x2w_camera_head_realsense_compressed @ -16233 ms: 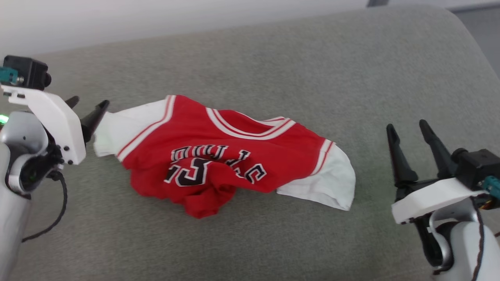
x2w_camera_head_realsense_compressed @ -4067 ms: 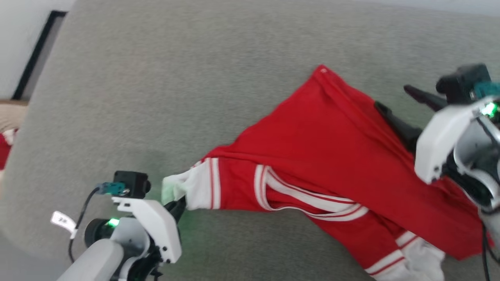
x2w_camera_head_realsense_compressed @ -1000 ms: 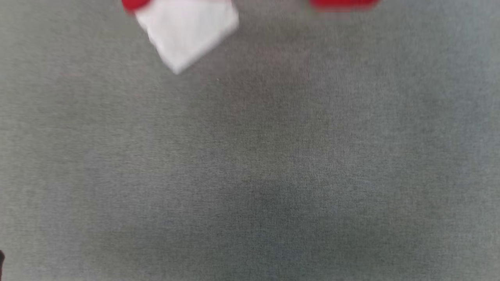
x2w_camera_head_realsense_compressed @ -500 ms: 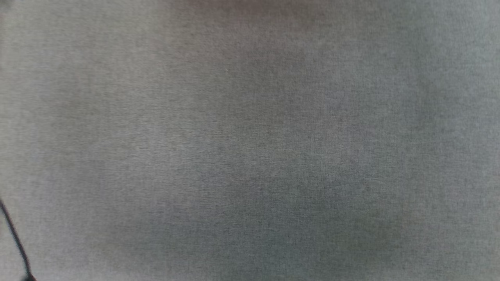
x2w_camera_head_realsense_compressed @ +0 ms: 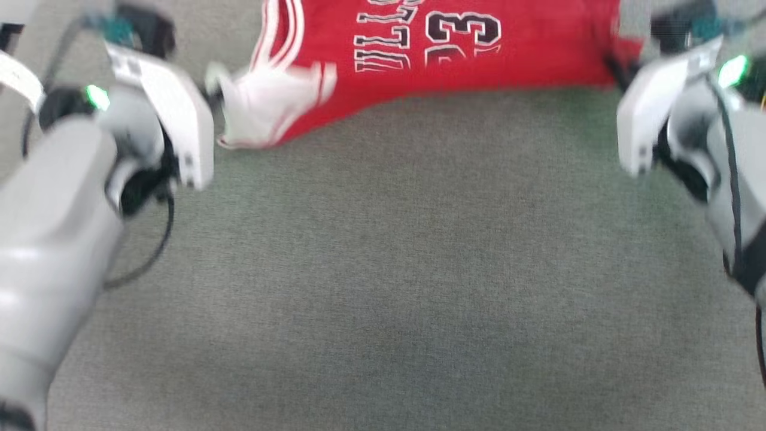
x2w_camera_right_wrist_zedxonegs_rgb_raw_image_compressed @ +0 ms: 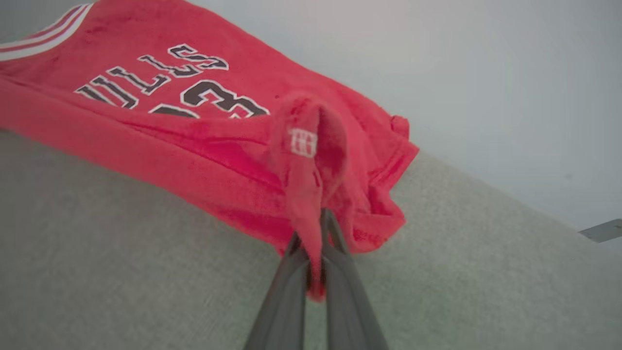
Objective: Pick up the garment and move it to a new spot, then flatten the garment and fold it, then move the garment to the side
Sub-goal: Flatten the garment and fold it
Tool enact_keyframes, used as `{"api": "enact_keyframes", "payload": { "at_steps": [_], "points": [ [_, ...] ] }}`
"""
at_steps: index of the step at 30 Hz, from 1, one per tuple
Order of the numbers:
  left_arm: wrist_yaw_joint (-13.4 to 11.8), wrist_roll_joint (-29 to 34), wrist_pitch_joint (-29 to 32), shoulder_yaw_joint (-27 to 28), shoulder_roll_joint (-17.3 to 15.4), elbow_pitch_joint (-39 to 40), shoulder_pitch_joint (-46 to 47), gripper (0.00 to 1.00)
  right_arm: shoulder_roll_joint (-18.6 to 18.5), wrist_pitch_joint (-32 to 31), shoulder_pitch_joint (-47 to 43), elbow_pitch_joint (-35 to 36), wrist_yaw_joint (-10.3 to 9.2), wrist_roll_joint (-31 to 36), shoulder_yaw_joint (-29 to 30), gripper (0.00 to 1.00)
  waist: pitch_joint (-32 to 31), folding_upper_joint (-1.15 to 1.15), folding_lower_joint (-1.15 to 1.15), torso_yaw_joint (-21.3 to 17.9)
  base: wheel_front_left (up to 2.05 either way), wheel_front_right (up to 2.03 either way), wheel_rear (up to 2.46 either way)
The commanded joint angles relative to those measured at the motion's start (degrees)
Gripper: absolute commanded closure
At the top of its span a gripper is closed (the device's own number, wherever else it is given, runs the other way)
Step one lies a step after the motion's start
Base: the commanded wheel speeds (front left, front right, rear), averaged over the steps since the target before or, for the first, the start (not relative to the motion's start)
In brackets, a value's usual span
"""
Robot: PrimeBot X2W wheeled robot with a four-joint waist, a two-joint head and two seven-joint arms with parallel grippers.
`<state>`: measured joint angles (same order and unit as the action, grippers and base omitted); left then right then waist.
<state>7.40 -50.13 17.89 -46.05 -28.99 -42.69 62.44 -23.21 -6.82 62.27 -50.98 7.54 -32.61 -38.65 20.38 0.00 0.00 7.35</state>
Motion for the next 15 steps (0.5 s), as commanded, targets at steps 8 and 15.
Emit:
{"api": "enact_keyframes", "payload": {
  "at_steps": [8,15],
  "points": [
    [-7.8,-5.7,9.0,-0.1,-7.5,18.6,-16.0,1.00,-9.7,-6.6,-15.5,15.7,-0.12,-8.7,-0.9,1.00,-2.6,0.00,0.00,0.5,0.00,0.00,0.00],
    [-18.7,-9.5,12.0,-0.5,-14.0,38.6,-31.8,1.00,-15.3,-9.5,-30.5,27.2,-0.12,-9.8,3.5,1.00,-3.9,0.00,0.00,0.2,0.00,0.00,0.00]
  ]
}}
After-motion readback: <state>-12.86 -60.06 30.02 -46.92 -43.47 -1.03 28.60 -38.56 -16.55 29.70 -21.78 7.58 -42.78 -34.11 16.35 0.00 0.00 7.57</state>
